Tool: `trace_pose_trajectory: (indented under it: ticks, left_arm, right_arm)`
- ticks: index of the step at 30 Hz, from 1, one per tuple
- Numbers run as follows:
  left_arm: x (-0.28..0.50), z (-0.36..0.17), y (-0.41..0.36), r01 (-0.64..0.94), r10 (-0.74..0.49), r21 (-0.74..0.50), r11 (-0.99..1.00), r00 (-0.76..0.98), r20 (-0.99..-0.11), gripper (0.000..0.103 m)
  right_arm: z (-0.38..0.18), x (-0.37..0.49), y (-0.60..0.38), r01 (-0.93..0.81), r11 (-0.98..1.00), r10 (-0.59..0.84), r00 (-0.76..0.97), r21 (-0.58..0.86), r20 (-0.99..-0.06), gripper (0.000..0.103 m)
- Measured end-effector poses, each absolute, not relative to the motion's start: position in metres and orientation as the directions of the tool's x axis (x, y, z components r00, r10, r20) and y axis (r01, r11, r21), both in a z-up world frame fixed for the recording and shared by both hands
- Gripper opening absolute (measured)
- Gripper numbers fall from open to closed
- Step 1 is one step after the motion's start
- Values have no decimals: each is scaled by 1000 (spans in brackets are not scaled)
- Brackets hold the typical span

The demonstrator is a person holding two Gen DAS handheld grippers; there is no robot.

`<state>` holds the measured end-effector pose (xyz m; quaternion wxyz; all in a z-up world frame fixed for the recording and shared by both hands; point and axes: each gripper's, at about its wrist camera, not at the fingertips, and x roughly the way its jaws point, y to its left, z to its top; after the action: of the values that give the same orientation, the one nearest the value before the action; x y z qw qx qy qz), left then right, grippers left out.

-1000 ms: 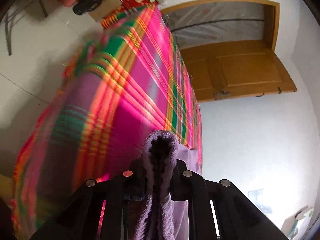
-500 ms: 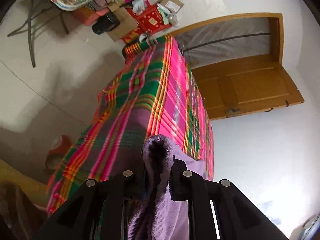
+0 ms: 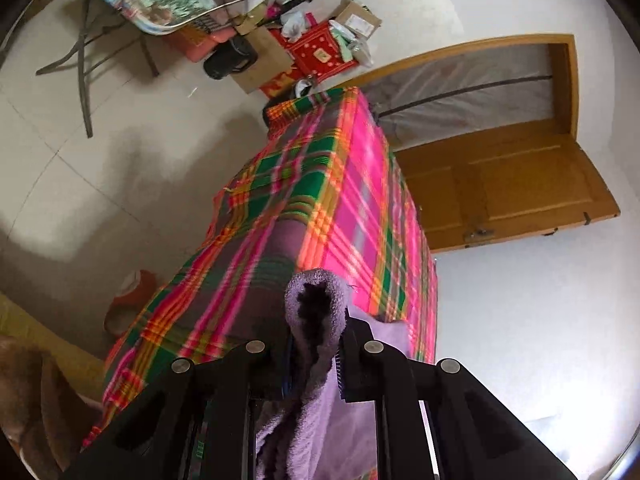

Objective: Fold clothes

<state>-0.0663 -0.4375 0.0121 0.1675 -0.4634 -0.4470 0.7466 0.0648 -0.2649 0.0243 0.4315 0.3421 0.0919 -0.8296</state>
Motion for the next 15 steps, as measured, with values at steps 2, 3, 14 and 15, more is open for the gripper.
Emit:
trace_pose_trajectory:
  ticks: [2, 3, 14, 15]
  left_arm:
    - [-67, 22, -426, 142, 671, -824, -549, -512, -536, 15]
    - [-67, 26, -420, 130, 676, -824, -551, -510, -532, 15]
    - [-64, 68, -336, 8, 735, -834, -552, -467, -491, 15]
    - [-64, 71, -328, -1, 741, -833, -553, -459, -491, 15]
  right_arm:
    - [29, 70, -255, 777, -613, -657, -402, 143, -638, 7]
    - [31, 73, -250, 775, -616, -658, -406, 142, -635, 7]
    - [59, 107, -171, 725, -677, -648, -505, 129, -570, 7]
    - [60, 110, -164, 718, -684, -645, -512, 130, -567, 7]
